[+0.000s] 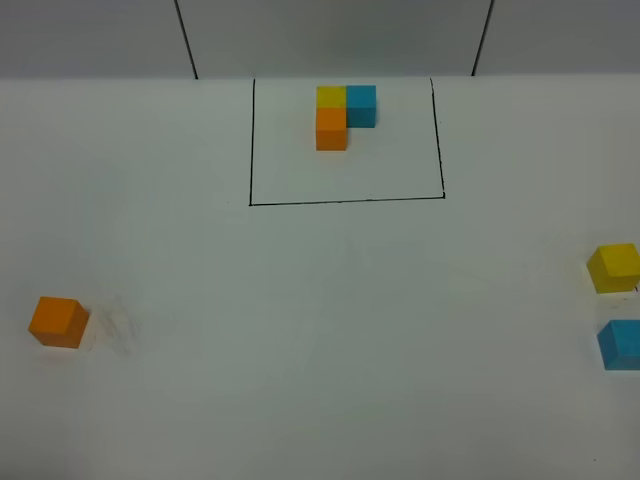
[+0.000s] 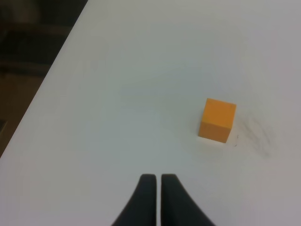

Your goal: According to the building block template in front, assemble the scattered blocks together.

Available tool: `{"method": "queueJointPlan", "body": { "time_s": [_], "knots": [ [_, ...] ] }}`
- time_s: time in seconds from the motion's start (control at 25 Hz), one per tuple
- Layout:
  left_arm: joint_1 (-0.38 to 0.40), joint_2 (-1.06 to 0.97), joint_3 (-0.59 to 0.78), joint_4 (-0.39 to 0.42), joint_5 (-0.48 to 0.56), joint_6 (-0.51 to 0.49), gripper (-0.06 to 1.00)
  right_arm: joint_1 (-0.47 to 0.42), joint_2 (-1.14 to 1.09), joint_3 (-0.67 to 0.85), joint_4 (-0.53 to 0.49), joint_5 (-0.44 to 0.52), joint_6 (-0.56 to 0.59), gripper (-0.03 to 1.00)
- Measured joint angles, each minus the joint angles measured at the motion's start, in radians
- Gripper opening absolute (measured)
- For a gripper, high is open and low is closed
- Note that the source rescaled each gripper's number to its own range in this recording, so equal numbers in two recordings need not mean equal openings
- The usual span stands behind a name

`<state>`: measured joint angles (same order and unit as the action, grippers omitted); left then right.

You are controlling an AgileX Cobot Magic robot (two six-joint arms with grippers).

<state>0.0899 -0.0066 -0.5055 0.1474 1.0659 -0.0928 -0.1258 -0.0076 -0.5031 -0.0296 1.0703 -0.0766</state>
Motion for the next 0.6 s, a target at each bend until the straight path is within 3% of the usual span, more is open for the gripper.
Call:
{"method": "queueJointPlan", "body": {
  "time_s": [0.6],
  "knots": [
    [0.0,0.0,0.0,0.0,0.0,0.0,0.0,0.0,0.0,0.0,0.0,0.0,0.0,0.01]
  ]
}}
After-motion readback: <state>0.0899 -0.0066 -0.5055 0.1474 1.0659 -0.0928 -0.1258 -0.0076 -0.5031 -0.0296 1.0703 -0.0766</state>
